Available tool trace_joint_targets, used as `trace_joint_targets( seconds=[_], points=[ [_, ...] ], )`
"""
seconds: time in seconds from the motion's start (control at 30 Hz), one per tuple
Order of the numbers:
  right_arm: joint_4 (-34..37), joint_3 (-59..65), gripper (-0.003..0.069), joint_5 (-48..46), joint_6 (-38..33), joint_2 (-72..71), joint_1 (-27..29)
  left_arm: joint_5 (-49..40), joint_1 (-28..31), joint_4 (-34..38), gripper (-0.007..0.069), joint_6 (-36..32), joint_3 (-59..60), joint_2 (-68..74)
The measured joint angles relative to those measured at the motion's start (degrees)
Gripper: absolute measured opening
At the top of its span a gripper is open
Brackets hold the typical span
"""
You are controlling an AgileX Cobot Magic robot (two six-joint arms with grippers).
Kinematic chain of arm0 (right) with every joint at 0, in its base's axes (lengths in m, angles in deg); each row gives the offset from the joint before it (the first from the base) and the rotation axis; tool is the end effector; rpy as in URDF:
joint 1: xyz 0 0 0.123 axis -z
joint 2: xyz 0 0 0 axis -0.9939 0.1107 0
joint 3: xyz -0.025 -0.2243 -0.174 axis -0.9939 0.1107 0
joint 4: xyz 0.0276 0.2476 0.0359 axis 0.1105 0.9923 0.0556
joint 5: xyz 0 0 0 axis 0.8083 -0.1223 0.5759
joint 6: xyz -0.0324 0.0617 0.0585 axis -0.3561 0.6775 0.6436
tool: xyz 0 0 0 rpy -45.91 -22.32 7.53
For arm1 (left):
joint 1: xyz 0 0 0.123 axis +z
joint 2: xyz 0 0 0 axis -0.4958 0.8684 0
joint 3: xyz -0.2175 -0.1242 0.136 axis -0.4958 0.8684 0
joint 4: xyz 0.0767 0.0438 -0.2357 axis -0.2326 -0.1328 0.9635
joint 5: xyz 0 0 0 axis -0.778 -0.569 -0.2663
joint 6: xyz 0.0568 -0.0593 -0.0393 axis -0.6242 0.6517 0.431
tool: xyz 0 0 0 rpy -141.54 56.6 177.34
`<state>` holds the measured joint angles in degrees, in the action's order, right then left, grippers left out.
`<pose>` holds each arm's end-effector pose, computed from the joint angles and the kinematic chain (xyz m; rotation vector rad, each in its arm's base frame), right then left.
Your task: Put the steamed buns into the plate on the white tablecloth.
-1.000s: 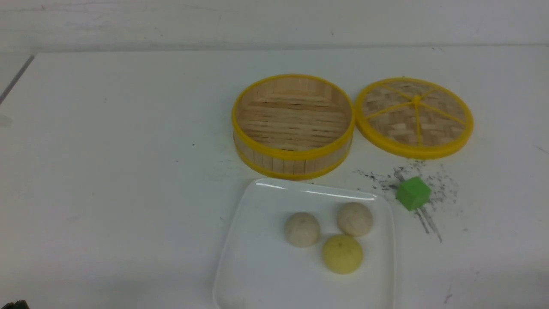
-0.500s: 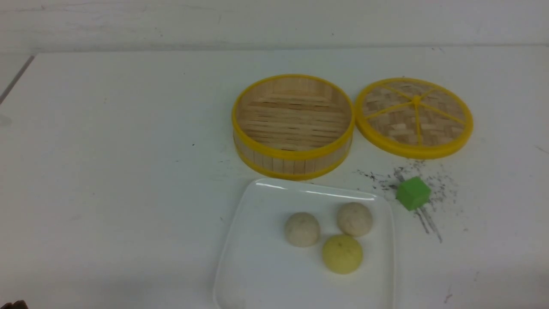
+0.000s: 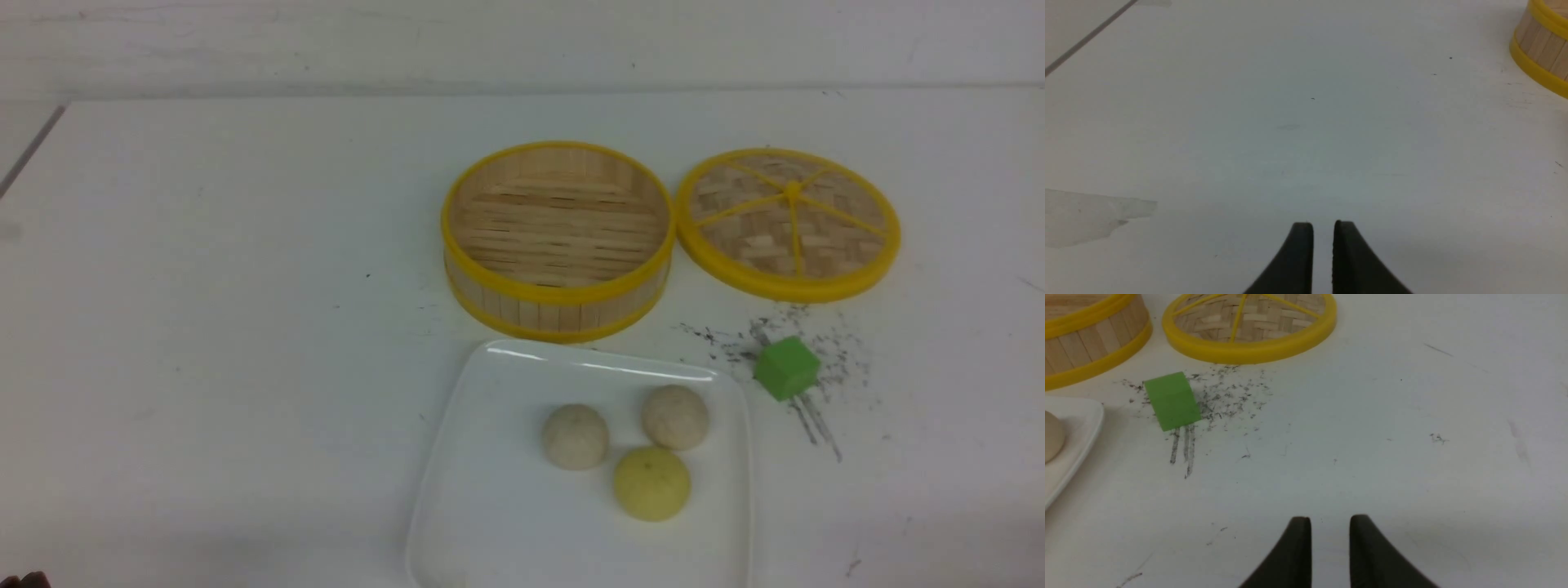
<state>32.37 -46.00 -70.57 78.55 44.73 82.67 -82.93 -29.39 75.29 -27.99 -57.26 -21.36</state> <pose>0.0520 -0.0008 0.1714 0.0788 1.8846 0.0529 0.0527 0.0052 0.1721 -0.1003 1.8618 0.0110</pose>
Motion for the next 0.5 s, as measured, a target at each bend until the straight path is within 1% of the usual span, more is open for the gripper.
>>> trace_joint_targets(
  seconds=[0.5],
  points=[
    [0.0,0.0,0.0193,0.0,0.0,0.0,0.0,0.0,0.0,-0.1,0.0127,0.0,0.0,0.0]
  ],
)
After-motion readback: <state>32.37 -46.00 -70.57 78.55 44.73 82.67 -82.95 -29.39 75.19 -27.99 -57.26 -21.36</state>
